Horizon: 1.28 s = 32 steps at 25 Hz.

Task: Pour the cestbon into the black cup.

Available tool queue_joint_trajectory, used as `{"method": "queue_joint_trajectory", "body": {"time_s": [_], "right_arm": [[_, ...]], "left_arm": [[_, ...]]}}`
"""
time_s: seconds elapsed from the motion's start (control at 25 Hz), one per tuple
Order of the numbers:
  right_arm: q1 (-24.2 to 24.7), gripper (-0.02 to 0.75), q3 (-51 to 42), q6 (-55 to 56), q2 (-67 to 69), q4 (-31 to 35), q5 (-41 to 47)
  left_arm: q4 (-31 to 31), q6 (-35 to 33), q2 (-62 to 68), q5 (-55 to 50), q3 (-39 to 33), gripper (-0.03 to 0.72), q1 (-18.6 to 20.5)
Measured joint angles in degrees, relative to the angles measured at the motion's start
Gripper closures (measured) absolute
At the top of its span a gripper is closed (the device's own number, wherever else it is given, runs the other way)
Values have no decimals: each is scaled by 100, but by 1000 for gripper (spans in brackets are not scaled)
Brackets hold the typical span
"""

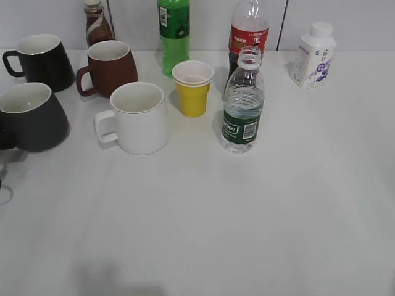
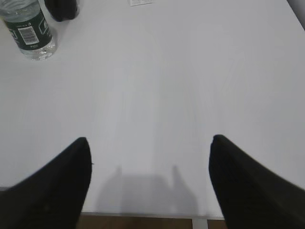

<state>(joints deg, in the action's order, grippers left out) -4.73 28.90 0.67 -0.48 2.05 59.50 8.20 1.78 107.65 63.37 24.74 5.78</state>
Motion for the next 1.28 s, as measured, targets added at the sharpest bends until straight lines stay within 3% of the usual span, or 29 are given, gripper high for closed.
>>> {"method": "queue_joint_trajectory", "body": {"time_s": [0.12,0.16,0.36,0.56,0.68,0.88,1.04,1.12,1.2,1.28], "right_arm": [[0,163,0,-5,0,307,0],[0,163,0,-10,0,438,-6],[0,163,75,-349,235,684,-471],[0,173,124,-1666,1226,1147,-2582],[0,193,119,-2496,1988,2067,-3737],[-203,232,-107,-4540,3064,4472,-5280],[-1025,240,-529,-4995,3648,5178,-6229],[-1694,243,-730,-4875,3754,5227,-6944],[-2301,244,-808,-4556,3778,5008,-7677],[-2861,244,-815,-3937,3790,4307,-8153]], "left_arm": [[43,-47,52,39,40,614,0],[54,-47,52,39,40,641,0],[126,-106,-225,-108,34,651,12],[184,-108,-974,-221,30,651,12],[343,-108,-1405,-450,30,651,18],[613,-108,-2075,-821,28,651,18],[852,-108,-2410,-1073,28,651,18],[916,-108,-2473,-1124,23,651,18],[917,-108,-2478,-1124,23,651,18],[924,-108,-2478,-1156,23,651,18]]}}
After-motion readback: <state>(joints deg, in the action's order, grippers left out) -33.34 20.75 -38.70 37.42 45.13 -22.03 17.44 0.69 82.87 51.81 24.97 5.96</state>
